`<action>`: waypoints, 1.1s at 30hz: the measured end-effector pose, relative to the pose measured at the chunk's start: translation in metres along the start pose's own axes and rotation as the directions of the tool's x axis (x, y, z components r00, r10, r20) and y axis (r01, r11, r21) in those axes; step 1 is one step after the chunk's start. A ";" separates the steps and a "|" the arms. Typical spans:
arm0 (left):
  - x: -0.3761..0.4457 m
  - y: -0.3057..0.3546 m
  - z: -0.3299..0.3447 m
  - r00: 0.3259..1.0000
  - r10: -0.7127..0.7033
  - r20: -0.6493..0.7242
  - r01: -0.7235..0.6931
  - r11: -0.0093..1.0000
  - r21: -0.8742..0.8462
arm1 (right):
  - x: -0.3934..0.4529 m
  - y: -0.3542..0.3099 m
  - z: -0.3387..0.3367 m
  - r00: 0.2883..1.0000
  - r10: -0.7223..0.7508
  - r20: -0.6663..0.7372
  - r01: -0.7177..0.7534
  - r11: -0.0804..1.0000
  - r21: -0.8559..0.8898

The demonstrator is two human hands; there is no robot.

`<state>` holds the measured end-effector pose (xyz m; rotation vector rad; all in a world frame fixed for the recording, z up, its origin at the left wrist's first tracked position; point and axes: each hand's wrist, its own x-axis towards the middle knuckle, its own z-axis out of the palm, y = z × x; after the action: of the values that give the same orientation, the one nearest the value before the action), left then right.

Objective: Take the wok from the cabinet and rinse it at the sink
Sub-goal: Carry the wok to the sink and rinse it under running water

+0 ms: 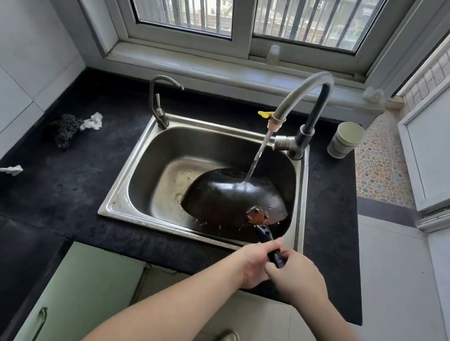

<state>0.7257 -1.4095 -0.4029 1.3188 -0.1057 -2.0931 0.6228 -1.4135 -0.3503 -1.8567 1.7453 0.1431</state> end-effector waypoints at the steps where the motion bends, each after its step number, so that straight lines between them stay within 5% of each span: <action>1: 0.000 -0.002 -0.001 1.000 0.001 0.002 -0.001 1.000 -0.003 | -0.001 0.000 0.000 1.000 0.007 0.021 -0.007 1.000 0.012; 7: -0.006 -0.014 -0.005 0.999 0.042 0.025 -0.042 0.999 0.009 | -0.012 0.003 0.005 0.995 0.030 0.099 -0.037 0.997 0.070; 9: -0.009 -0.014 -0.006 0.998 0.049 0.029 -0.049 0.999 0.011 | -0.009 0.002 0.002 0.981 0.028 0.194 -0.072 0.971 0.226; 12: -0.013 -0.009 -0.007 0.998 0.032 0.059 -0.035 0.998 0.048 | -0.002 -0.001 -0.011 0.844 0.044 0.535 -0.372 0.766 0.524; 15: -0.019 -0.008 -0.007 0.997 -0.012 0.077 0.004 0.995 0.103 | 0.001 -0.004 -0.013 0.695 0.068 0.716 -0.593 0.619 0.516; 21: -0.028 -0.014 -0.018 1.000 -0.015 0.002 0.015 0.994 0.109 | -0.013 -0.019 0.022 0.866 0.083 0.493 -0.393 0.721 0.570; 33: -0.060 -0.039 -0.038 0.997 0.070 -0.030 -0.063 0.979 0.192 | -0.063 -0.028 0.047 0.927 0.054 0.371 -0.278 0.763 0.584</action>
<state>0.7551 -1.3356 -0.3903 1.4450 -0.3380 -2.0416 0.6548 -1.3360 -0.3513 -1.1075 1.4708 -0.0572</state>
